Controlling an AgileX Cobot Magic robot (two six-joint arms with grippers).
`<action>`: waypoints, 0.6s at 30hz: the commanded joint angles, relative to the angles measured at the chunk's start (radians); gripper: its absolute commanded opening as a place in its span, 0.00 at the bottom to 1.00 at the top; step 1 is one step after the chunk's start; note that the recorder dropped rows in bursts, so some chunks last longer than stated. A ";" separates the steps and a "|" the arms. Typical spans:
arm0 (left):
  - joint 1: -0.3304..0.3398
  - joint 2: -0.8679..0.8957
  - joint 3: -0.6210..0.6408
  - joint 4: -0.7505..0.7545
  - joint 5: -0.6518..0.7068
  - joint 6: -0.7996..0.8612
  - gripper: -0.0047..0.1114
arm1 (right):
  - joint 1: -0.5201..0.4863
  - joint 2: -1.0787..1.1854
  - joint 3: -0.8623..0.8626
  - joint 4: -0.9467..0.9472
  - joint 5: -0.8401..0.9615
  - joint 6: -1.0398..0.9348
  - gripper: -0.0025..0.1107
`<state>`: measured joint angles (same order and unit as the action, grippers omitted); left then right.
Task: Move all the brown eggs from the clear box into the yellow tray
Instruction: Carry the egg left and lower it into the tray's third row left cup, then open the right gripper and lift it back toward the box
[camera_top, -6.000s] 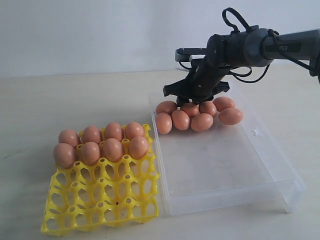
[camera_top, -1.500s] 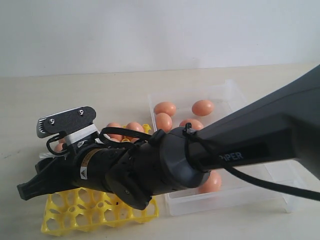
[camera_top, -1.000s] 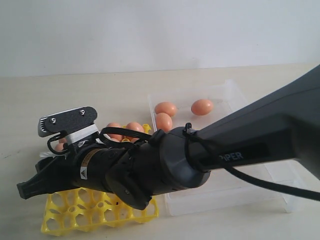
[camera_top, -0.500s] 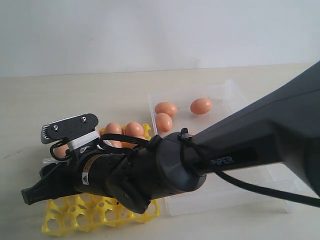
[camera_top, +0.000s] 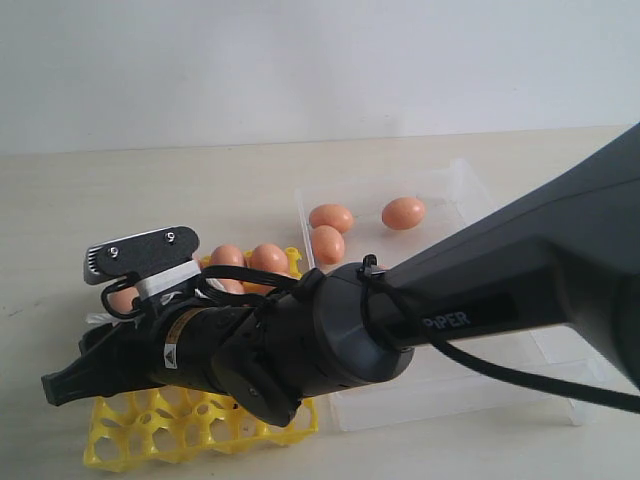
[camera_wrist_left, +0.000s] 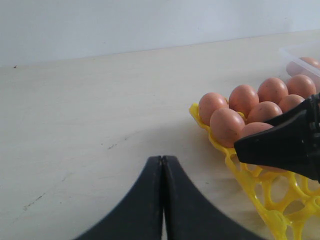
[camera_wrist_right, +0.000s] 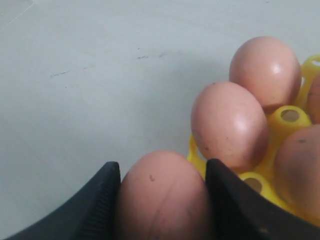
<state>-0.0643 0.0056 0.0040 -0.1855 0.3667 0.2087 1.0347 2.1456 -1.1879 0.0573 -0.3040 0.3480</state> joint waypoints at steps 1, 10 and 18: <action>-0.004 -0.006 -0.004 -0.001 -0.010 -0.003 0.04 | 0.001 -0.016 -0.005 -0.006 -0.018 0.014 0.44; -0.004 -0.006 -0.004 -0.001 -0.010 -0.003 0.04 | 0.001 -0.016 -0.005 -0.012 -0.018 0.014 0.61; -0.004 -0.006 -0.004 -0.001 -0.010 -0.003 0.04 | 0.001 -0.059 -0.005 -0.012 -0.014 0.014 0.61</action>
<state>-0.0643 0.0056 0.0040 -0.1855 0.3667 0.2087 1.0347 2.1322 -1.1879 0.0556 -0.3060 0.3607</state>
